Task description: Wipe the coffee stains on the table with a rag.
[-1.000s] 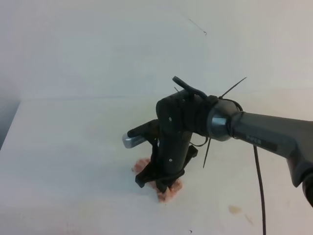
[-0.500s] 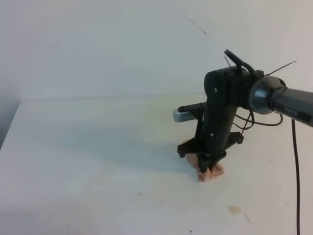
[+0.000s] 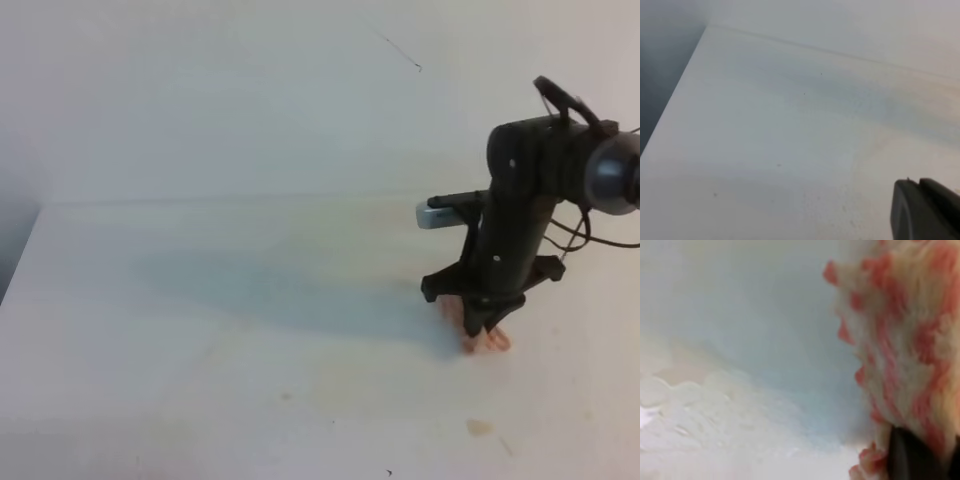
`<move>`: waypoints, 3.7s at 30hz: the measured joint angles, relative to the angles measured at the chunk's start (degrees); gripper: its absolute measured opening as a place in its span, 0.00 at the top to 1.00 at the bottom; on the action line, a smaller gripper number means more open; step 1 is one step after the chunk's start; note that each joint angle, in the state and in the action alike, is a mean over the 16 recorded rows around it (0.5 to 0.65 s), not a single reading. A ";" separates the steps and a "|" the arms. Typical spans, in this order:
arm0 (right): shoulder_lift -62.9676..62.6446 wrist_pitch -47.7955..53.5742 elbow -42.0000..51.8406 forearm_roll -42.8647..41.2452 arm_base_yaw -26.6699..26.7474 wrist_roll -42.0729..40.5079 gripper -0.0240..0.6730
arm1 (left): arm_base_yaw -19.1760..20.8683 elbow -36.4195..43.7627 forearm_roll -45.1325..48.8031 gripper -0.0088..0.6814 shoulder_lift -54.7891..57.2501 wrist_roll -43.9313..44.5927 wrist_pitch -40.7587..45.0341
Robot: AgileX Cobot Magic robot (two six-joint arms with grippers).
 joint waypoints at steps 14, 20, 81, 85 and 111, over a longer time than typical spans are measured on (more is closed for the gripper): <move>-14.91 -12.66 20.87 8.83 -2.99 -7.21 0.82 | 0.00 0.00 0.00 0.99 0.00 0.00 0.00; -17.46 -12.85 22.83 9.73 -2.98 -7.58 0.66 | 0.00 0.00 0.00 0.99 0.00 0.00 0.00; -86.08 -25.37 37.60 0.31 -17.09 -16.25 0.97 | 0.00 0.00 0.00 0.99 0.00 0.00 0.00; -94.29 -31.93 46.86 -0.59 -21.05 -16.36 0.97 | 0.00 0.00 0.00 0.99 0.00 0.00 0.00; -123.82 -43.19 94.59 -1.35 -30.98 -16.33 0.97 | 0.00 0.00 0.00 0.99 0.00 0.00 0.00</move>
